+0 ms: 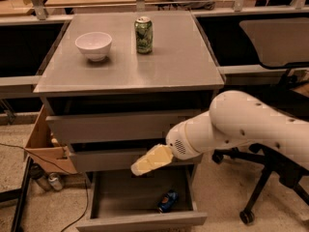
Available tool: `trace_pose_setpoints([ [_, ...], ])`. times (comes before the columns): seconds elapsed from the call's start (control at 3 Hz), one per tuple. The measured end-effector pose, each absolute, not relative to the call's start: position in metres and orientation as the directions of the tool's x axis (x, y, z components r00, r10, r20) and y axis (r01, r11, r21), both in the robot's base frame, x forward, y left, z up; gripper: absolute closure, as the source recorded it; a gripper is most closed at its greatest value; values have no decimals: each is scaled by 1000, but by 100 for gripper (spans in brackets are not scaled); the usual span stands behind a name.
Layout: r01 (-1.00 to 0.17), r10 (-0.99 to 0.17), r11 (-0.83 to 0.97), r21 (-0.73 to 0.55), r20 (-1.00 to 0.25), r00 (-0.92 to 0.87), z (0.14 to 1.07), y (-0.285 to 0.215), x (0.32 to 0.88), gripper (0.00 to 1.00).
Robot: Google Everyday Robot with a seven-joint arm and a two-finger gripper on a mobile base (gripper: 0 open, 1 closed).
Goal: Pick pepsi can from bottom drawer and place on counter
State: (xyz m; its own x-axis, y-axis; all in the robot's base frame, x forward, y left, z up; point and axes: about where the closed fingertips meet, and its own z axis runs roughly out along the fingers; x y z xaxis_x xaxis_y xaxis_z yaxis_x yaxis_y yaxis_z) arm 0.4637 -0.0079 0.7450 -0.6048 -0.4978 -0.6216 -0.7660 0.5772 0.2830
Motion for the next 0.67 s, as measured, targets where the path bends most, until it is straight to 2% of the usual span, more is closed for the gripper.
trace_pose_setpoints([
  [0.67,-696,-415,608,381,-595,-688,658,3,462,0],
])
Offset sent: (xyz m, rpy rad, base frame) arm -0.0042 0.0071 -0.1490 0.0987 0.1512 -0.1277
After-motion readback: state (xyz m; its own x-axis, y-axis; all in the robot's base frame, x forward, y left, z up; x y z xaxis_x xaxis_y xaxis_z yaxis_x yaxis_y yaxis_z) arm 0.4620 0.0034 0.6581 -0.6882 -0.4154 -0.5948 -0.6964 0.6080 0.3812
